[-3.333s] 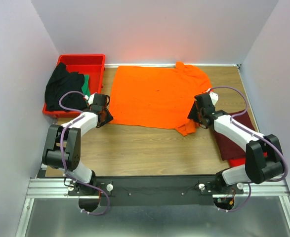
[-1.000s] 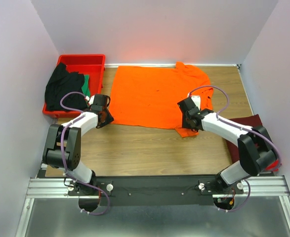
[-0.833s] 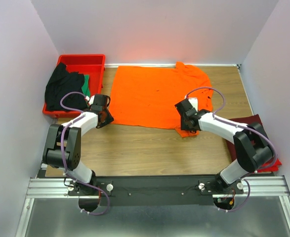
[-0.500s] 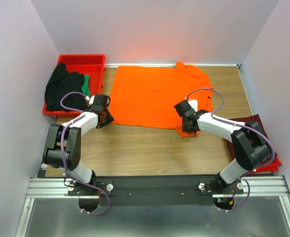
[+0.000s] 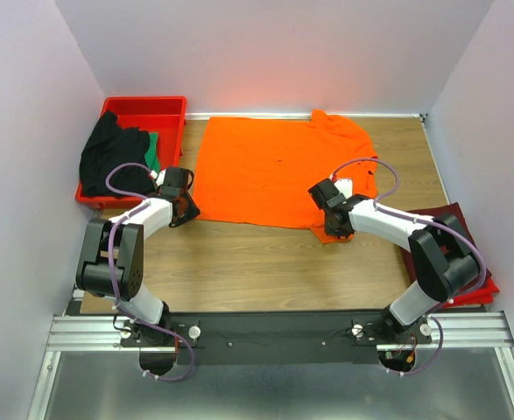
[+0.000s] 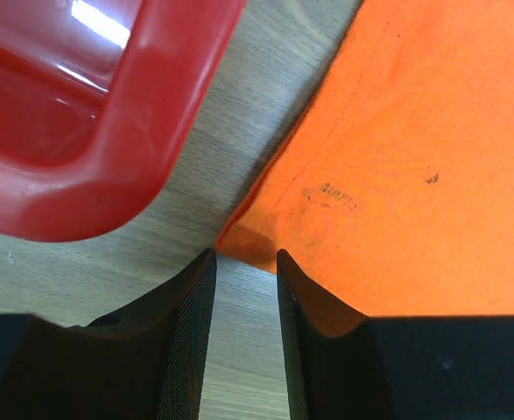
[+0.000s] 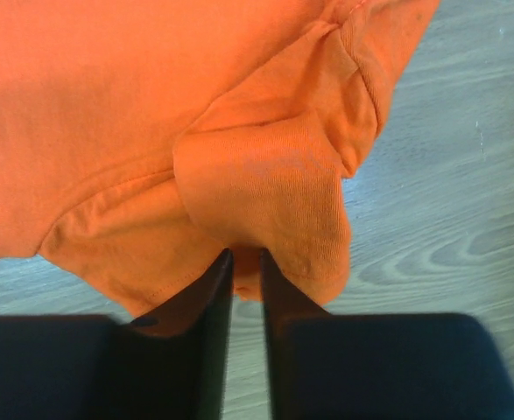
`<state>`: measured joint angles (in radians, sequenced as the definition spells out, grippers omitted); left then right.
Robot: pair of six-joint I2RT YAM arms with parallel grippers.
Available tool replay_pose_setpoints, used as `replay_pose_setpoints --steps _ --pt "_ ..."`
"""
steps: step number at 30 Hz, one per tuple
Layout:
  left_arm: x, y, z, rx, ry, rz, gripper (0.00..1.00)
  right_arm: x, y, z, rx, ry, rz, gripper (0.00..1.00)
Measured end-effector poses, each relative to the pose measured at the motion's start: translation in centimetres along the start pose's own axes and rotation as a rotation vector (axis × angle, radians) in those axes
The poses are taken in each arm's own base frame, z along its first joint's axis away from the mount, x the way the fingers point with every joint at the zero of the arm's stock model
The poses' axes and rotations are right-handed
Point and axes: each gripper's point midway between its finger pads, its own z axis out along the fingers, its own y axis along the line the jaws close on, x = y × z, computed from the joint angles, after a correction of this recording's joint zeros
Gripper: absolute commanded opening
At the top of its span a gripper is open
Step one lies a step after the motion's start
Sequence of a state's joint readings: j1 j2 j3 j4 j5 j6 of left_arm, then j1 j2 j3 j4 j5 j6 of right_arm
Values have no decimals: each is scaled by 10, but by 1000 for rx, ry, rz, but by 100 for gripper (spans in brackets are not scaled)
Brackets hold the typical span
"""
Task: Fold and stack the t-shirts
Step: Flatten the tshirt out
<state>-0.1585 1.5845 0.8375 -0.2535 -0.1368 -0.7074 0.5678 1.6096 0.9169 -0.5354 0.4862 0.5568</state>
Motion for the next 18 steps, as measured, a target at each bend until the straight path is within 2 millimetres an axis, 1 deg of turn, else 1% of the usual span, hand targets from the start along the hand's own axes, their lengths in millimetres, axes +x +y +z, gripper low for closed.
replay_pose_setpoints --steps 2,3,8,12,15,16,18 --pt "0 0 0 0 0 2 42 1 -1 0 2 5 -3 39" --pt "0 0 0 1 0 3 41 2 -1 0 2 8 -8 41" --pt "1 -1 0 10 6 4 42 3 -2 -1 4 11 -18 43" --pt "1 -2 0 14 9 4 41 6 -2 0 6 17 -16 43" --pt "1 -3 0 16 9 4 41 11 -3 3 15 29 -14 34" --pt "1 -3 0 17 9 4 41 11 -3 4 14 29 -11 28" --pt "1 -3 0 19 9 5 41 11 -2 4 14 29 -2 21"
